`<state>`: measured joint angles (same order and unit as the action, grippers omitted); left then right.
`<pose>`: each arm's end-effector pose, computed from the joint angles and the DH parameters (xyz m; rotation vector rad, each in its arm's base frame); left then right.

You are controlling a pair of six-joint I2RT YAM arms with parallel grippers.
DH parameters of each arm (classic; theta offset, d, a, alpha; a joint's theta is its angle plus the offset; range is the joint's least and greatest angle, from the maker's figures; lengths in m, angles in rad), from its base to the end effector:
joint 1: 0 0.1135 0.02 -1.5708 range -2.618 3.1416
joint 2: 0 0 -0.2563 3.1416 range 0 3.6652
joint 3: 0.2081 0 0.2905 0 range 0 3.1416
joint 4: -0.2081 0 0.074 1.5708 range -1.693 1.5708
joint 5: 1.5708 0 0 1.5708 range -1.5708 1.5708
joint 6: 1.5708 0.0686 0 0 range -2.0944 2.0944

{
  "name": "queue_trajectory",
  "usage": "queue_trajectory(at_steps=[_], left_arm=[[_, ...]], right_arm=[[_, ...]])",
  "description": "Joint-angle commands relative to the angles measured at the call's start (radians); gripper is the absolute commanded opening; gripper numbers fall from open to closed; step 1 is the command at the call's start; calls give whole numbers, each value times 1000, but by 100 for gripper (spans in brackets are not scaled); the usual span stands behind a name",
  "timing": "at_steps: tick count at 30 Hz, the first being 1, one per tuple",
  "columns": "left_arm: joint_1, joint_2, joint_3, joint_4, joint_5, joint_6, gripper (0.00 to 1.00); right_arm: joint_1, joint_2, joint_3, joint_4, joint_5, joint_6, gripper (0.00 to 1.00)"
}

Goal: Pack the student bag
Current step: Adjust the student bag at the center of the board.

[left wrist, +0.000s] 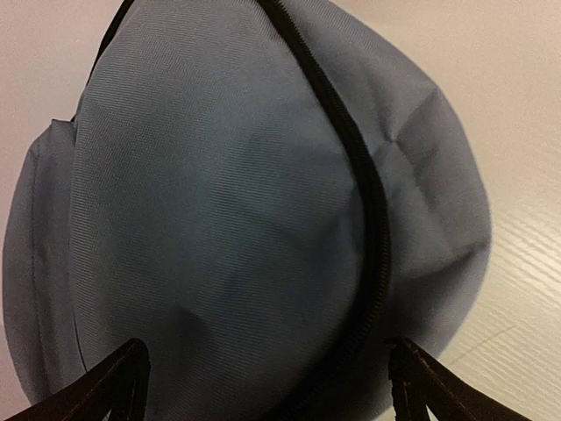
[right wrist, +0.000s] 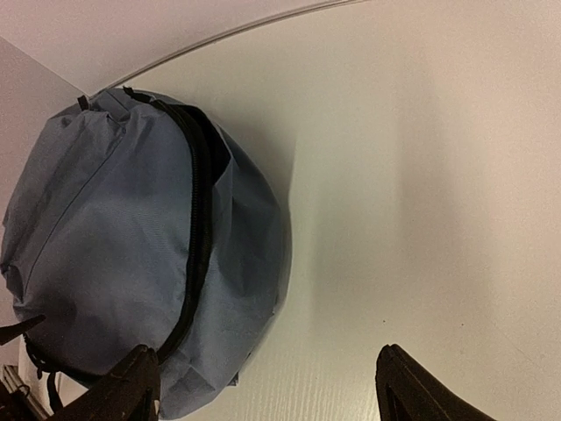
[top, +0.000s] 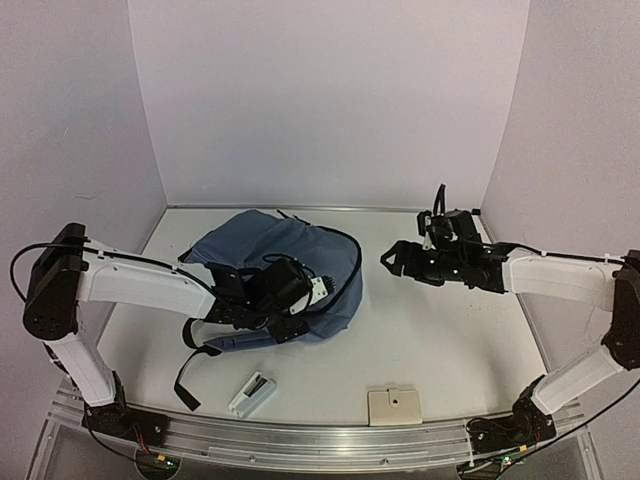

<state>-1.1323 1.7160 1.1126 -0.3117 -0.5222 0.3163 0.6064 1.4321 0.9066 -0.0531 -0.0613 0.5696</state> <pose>0.2036 -0.3536 0.1495 1.3870 1.8877 0.2573 0.3097 0.2199 0.1988 -0.0785 2.2426 0.7309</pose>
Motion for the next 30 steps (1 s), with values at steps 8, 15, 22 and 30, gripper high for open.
queue_trajectory(at_steps=[8,15,22,30], left_arm=[[-8,25,55,305,-364,26,9],[41,-70,85,207,-327,-339,0],[109,-192,65,134,-167,-661,0],[119,-243,4,157,-98,-692,0]], right_arm=[[3,-37,-10,27,-4,59,72],[104,54,49,25,180,107,72],[196,229,198,25,315,138,78],[207,460,410,-19,450,134,83]])
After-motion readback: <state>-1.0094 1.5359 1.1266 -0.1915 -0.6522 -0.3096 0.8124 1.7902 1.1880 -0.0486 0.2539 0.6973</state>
